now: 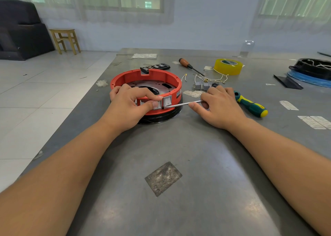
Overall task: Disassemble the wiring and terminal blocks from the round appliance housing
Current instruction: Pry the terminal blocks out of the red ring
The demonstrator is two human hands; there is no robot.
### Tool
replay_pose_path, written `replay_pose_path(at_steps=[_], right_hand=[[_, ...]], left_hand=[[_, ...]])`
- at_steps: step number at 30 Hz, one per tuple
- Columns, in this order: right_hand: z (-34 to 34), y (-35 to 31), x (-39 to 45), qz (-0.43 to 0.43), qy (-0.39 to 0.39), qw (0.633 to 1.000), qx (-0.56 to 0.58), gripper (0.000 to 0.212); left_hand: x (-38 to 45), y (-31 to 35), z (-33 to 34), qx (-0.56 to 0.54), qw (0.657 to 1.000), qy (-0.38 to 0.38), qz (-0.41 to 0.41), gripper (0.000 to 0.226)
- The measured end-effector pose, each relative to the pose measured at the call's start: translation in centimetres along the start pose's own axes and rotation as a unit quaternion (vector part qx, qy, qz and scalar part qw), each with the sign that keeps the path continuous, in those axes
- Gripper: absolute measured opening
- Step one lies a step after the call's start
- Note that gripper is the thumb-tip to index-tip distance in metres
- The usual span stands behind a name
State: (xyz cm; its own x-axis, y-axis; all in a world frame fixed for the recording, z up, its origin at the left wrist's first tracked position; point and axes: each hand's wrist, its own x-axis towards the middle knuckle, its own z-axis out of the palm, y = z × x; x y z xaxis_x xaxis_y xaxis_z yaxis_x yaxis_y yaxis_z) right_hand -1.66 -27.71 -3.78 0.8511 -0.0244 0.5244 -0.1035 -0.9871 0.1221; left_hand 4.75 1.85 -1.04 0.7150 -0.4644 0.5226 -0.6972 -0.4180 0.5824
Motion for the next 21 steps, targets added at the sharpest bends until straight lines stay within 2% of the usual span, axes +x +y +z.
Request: replay_pose_path(at_steps=[5,8,13,21], right_hand=[[0.3,0.3,1.1,-0.019,-0.004,1.000,0.007,0.059],[0.3,0.5,1.5,-0.035,0.011,0.999,0.016,0.055],[0.6,0.8,2.2,-0.055,0.041,0.998,0.003,0.061],[0.4,0.7,2.4,-0.057,0.030,0.998,0.001,0.063]], left_hand=[[0.2,0.1,-0.2,0.004,1.000,-0.010,-0.007,0.030],[0.3,0.3,-0.3,0.010,1.000,-0.019,-0.015,0.030],[0.4,0.4,-0.6,0.007,1.000,-0.025,-0.017,0.031],[0.5,0.4,-0.6,0.009,0.999,-0.030,-0.006,0.030]])
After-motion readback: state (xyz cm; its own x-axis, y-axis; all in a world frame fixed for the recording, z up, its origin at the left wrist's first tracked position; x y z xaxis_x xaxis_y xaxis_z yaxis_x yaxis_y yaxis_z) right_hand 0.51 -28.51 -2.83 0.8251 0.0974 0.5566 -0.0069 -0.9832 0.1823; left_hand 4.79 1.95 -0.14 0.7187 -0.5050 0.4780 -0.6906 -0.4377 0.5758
